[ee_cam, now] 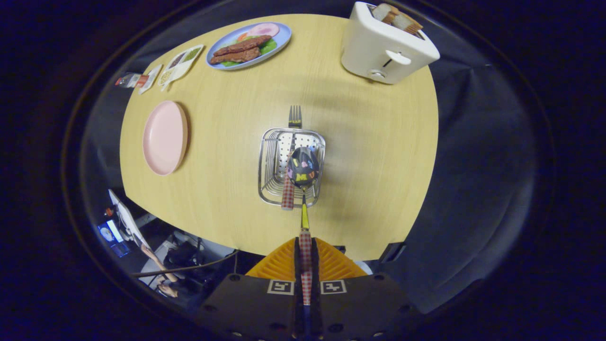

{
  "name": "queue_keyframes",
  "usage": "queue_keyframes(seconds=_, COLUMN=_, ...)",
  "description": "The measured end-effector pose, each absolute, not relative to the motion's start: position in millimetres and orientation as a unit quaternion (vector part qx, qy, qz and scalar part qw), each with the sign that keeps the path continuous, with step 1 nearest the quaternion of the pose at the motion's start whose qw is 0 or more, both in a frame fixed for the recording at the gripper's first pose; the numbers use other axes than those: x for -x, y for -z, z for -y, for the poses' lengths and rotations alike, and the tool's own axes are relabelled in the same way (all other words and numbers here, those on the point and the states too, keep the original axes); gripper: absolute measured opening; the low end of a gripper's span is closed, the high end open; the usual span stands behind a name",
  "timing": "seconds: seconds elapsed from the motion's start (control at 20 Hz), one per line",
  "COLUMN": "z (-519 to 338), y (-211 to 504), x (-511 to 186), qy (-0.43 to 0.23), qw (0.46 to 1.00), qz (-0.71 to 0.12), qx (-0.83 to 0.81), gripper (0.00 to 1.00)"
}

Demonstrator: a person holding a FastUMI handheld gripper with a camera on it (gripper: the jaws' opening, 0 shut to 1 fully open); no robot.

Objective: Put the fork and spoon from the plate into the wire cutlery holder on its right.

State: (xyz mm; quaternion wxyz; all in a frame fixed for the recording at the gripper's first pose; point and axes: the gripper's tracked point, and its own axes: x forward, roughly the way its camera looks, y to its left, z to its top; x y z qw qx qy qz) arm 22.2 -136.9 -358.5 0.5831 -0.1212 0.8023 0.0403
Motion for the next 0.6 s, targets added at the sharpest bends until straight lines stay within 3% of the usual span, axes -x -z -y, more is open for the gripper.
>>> queue_keyframes(seconds=0.3, z=117.6, y=370.5, x=-20.2, qy=-0.036, qw=0.553, qz=-0.831, qx=0.05, gripper=0.06)
queue_keyframes(seconds=0.6, z=114.9, y=373.6, x=-34.7, qy=-0.029, qw=0.558, qz=-0.829, qx=0.034, gripper=0.09)
